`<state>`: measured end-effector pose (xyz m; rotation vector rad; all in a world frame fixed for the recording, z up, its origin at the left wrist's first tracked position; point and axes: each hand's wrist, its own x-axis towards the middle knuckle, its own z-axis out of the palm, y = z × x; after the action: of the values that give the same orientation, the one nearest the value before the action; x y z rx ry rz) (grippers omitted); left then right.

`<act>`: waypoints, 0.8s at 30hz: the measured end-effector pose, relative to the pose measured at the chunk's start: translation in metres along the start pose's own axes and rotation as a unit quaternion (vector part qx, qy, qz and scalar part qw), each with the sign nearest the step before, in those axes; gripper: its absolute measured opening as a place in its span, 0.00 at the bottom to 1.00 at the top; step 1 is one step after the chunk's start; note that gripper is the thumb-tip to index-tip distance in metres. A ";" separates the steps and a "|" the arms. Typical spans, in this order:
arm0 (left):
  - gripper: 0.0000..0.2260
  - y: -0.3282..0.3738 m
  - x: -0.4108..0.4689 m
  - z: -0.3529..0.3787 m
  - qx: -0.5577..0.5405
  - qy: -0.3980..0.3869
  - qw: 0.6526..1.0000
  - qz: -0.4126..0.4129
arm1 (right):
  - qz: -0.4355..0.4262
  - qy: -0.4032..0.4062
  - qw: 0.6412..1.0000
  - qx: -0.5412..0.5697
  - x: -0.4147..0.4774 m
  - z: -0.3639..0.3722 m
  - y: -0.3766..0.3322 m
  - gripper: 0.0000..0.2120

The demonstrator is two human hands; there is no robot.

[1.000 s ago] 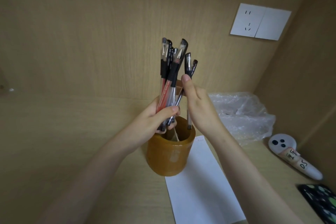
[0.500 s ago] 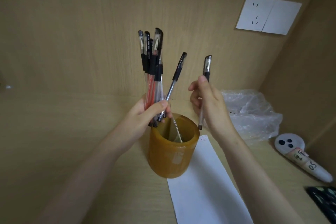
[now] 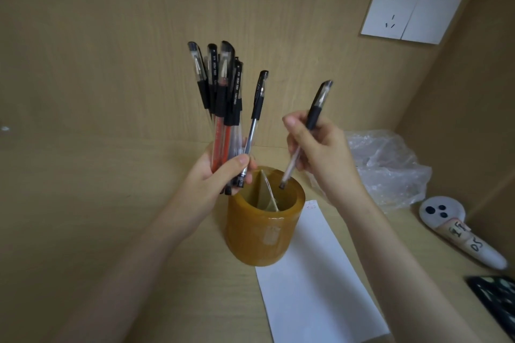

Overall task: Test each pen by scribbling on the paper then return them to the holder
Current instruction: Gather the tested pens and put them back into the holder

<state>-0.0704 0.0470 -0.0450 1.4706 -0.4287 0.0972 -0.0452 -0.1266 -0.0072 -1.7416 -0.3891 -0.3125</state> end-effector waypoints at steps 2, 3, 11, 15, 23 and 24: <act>0.07 0.000 0.000 -0.002 -0.011 0.003 1.000 0.001 | 0.002 -0.007 1.000 0.027 0.004 0.004 -0.008 0.11; 0.05 0.000 -0.001 -0.003 -0.023 0.005 1.000 0.000 | 0.006 -0.025 0.999 0.022 0.005 0.008 -0.009 0.11; 0.06 0.000 -0.003 -0.006 -0.060 0.015 0.998 -0.015 | 0.039 -0.121 0.983 -0.136 0.004 0.024 0.004 0.14; 0.07 -0.001 -0.003 -0.006 -0.057 0.002 0.998 -0.013 | 0.025 -0.119 0.969 -0.213 0.004 0.023 0.004 0.17; 0.10 -0.001 -0.004 -0.010 -0.047 -0.014 0.998 -0.032 | 0.050 -0.012 0.999 -0.009 0.003 0.019 -0.004 0.15; 0.11 -0.001 -0.004 -0.010 -0.044 -0.019 0.998 -0.032 | 0.056 -0.023 0.997 0.038 0.004 0.020 -0.009 0.14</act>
<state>-0.0720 0.0575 -0.0475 1.3992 -0.4113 -0.0004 -0.0453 -0.1053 -0.0015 -1.6900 -0.3301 -0.1748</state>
